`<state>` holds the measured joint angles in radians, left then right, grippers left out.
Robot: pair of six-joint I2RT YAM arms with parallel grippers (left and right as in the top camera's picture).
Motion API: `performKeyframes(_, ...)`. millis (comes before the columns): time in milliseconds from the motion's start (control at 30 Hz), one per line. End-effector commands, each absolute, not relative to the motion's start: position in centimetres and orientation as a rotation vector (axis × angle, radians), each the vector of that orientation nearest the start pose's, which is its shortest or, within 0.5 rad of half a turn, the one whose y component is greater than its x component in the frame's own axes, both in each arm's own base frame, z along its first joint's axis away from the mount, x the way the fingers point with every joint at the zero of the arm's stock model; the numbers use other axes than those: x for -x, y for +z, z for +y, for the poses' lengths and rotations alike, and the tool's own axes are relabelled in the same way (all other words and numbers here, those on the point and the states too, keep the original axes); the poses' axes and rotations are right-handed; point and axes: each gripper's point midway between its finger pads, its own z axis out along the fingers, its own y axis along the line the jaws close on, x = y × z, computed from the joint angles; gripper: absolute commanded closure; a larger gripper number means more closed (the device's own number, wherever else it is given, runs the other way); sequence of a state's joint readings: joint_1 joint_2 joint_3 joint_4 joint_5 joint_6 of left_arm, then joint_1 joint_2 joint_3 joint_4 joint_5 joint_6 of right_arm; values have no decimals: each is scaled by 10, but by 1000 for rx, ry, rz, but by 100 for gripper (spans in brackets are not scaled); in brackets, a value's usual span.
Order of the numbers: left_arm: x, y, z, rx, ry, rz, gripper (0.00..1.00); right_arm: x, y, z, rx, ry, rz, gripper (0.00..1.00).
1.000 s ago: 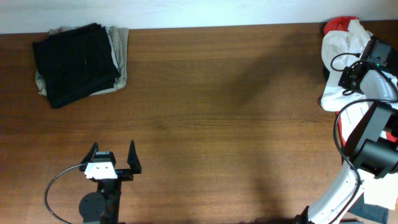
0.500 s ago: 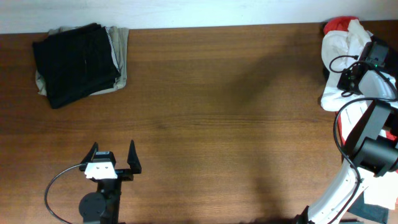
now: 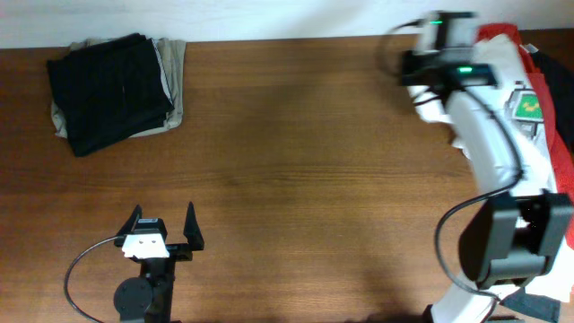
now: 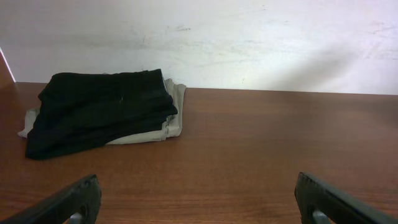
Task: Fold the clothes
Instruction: 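Drag the white T-shirt leftward and drop it flat mid-table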
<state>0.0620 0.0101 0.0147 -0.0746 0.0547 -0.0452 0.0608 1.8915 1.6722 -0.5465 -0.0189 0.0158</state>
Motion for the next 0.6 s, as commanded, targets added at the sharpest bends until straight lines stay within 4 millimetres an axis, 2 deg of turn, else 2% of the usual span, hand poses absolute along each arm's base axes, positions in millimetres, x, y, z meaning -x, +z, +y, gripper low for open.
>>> performKeyframes(0,-246,158,7,36,-17,1644,1,-506,221,175,315,355,2274,96)
performKeyframes(67,-246,158,7,37,-17,1643,1,-481,224,240,441,459,2253,96)
performKeyframes(100,-246,158,7,36,-17,1643,1,-455,226,290,528,554,2238,96)
performKeyframes(133,-246,158,7,36,-17,1643,1,-433,226,327,598,620,2225,96)
performKeyframes(200,-246,158,7,36,-17,1643,1,-393,220,381,703,702,2215,96)
performKeyframes(267,-246,158,7,36,-17,1643,1,-362,219,416,772,750,2200,96)
performKeyframes(333,-246,158,7,36,-17,1644,1,-355,222,425,783,765,2184,94)
performKeyframes(367,-246,158,7,36,-17,1643,1,-357,223,424,768,753,2179,68)
performKeyframes(400,-246,158,7,36,-17,1643,1,-362,224,421,756,742,2181,34)
performKeyframes(433,-246,158,7,36,-17,1644,1,-367,223,414,738,732,2191,12)
performKeyframes(467,-246,158,7,36,-17,1644,1,-374,222,404,713,717,2210,1)
performKeyframes(533,-246,158,7,36,-17,1644,1,-390,218,379,628,691,2269,1)
performKeyframes(567,-246,158,7,36,-17,1644,1,-402,216,357,559,668,2313,1)
